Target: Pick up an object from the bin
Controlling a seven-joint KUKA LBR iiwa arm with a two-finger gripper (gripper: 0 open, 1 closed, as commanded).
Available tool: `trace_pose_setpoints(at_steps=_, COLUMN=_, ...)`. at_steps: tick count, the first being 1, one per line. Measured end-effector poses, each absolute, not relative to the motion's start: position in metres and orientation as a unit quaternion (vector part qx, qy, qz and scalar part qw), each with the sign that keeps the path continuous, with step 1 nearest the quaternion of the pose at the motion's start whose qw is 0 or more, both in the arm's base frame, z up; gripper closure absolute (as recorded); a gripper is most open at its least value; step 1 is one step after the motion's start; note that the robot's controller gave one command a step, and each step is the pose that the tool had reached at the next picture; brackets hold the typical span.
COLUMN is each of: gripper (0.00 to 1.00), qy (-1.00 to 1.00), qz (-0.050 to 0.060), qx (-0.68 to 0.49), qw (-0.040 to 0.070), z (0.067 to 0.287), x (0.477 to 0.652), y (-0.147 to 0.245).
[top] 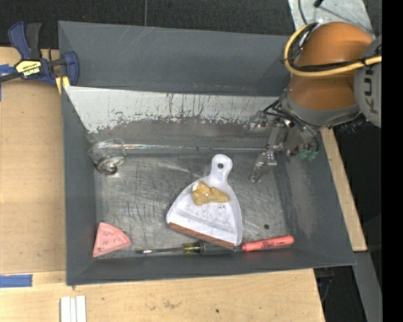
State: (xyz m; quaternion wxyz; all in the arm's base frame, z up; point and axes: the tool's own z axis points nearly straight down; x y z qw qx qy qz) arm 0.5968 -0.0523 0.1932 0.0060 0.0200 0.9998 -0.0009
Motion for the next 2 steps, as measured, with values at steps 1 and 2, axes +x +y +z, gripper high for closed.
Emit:
trace_pose_setpoints(at_steps=1, gripper=0.0, qy=1.0, qz=0.001, qx=-0.024, qw=0.002, z=0.155, x=0.557, y=-0.049)
trace_pose_setpoints(at_steps=2, gripper=0.0, qy=0.991, qz=-0.002, qx=-0.131, qw=0.005, z=0.104, x=0.575, y=-0.028)
